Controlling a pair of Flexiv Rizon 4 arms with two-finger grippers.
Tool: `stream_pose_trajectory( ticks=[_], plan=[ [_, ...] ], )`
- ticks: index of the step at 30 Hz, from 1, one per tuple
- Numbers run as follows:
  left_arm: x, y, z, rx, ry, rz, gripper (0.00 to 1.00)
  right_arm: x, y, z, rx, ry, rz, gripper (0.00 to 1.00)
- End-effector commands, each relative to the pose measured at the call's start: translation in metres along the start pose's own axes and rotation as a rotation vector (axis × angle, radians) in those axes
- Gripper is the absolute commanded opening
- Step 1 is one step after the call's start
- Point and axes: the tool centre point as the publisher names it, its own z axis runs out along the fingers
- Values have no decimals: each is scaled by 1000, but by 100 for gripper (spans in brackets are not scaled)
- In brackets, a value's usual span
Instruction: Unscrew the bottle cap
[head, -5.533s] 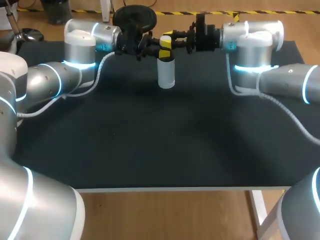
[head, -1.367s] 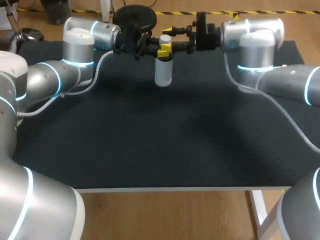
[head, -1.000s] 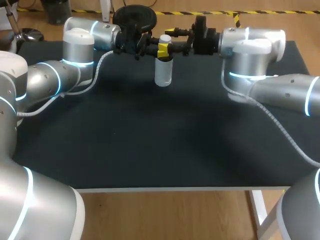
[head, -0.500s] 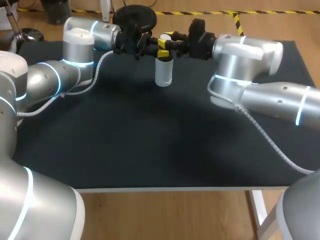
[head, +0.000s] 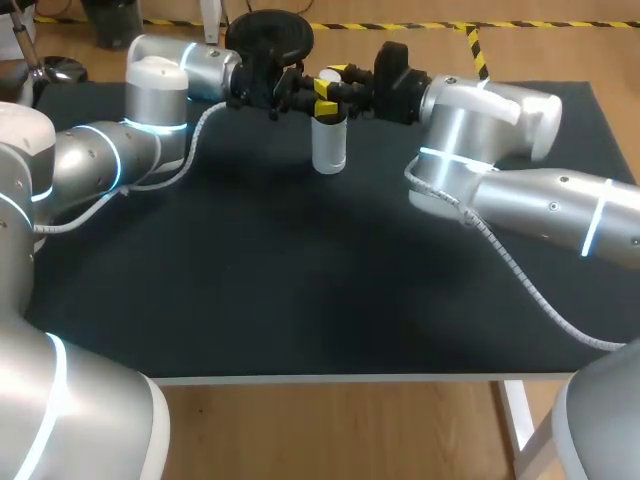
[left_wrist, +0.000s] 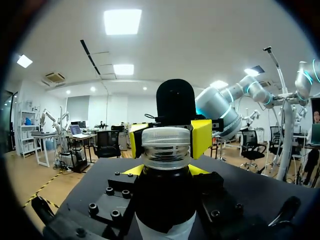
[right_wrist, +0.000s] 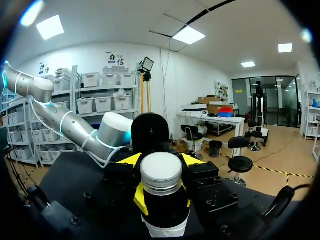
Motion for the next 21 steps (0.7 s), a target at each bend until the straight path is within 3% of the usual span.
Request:
stream_pose_trajectory(
  ticks=[1,4,8,17,21],
  plan=[
    [-9,1,-1,7,135,0,0,-11,-2,-2,18,270,-11,0],
    [-9,1,-1,7,135,0,0,-12,-3,-2,13,361,-10,0],
    [-9,1,-1,7,135,0,0,-12,-3,-2,10,423,-19,0],
    [-9,1,-1,7,135,0,0,-17,-7,0,100,629,-57,0],
    [-9,1,-1,7,135,0,0,-19,-6,0,103,675,-73,0]
  ],
)
